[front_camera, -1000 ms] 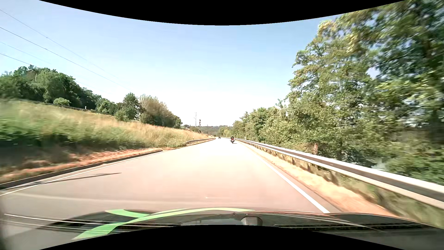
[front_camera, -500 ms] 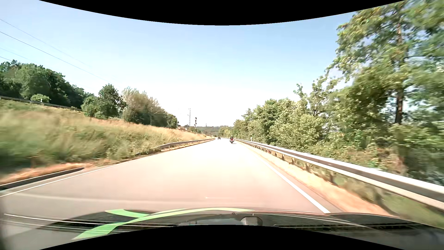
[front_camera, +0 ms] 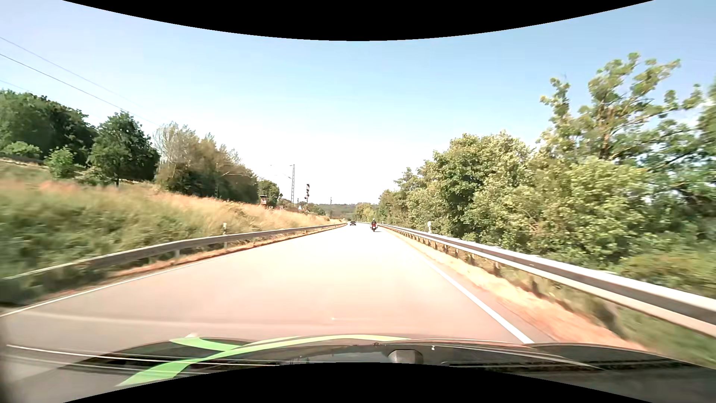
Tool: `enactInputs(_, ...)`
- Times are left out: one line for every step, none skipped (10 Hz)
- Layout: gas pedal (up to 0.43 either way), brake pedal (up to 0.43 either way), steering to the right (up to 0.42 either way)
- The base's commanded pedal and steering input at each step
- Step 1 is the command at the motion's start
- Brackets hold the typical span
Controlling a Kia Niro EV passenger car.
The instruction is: Follow the waypoints while adhering to traffic rules and regulations
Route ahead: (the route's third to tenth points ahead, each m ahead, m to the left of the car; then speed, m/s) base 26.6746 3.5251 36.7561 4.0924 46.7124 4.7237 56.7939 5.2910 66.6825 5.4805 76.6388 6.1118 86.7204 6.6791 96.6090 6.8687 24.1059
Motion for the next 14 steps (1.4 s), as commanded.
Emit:
enactInputs(0.268,0.000,-0.006)
enactInputs(0.280,0.000,-0.006)
enactInputs(0.280,0.000,-0.006)
enactInputs(0.268,0.000,-0.006)
enactInputs(0.268,0.000,-0.006)
enactInputs(0.268,0.000,-0.006)
enactInputs(0.268,0.000,-0.005)
enactInputs(0.268,0.000,-0.005)
enactInputs(0.268,0.000,-0.005)
enactInputs(0.268,0.000,-0.005)
enactInputs(0.268,0.000,-0.005)
enactInputs(0.280,0.000,-0.005)
enactInputs(0.280,0.000,-0.006)
enactInputs(0.280,0.000,-0.005)
